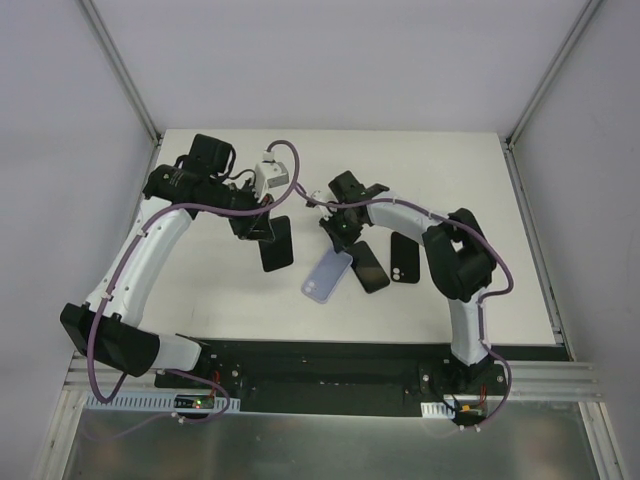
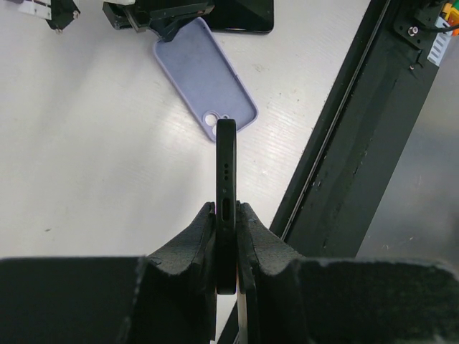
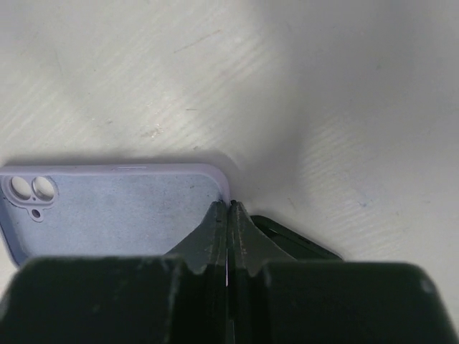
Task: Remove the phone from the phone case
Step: Adjust the phone case at the center of the board, then place the phone at the center of the board.
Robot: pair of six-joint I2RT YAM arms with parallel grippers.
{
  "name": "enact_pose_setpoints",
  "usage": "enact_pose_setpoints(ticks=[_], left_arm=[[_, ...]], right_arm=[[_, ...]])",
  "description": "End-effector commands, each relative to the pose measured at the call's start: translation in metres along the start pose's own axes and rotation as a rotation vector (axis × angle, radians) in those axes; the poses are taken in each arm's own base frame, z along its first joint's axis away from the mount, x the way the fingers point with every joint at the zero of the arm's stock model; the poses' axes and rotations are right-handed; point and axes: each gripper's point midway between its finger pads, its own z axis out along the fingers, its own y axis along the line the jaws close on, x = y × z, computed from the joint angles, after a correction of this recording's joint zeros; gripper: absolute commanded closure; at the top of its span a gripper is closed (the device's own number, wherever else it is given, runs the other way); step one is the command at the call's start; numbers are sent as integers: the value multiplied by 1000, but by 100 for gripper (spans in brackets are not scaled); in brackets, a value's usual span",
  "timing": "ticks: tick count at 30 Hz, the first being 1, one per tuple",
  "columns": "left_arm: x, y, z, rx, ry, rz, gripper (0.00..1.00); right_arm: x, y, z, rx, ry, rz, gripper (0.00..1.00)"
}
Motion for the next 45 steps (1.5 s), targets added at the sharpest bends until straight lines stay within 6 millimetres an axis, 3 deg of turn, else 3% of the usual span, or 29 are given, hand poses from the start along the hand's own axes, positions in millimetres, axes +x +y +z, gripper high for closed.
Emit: enact_pose_setpoints(ticks=[1,10,12,15,20,22,29,34,41,45], left_arm=[[-12,-11,-19,14,-67,55,100],[8,-9,-19,33,-20,43,100],[16,-6,-18,43,5,35,100],[27,-1,-16,76,32,10,100],[43,10,-7,184,86,-65,100],[46,13,-2,243,94,-87,100],[56,33,24,383,143,-200,100],[62,48,50,483,172,-352,100],[73,60,75,585,224,-536,100],[84,66,85,597,275,-616,100]], right_arm=[[-14,14,-1,-37,1,-134,99],[-44,19,7,-37,-17,-299,99],[-47,14,9,-21,-10,-310,88],[-51,11,7,-1,-20,-300,59],[-60,8,-15,0,-99,-185,35],[-66,5,-32,-2,-141,-95,31],[-56,-24,-89,-6,-263,206,27],[-30,-34,-118,14,-296,274,26],[1,-32,-128,32,-285,286,26],[6,-30,-128,34,-289,289,25]])
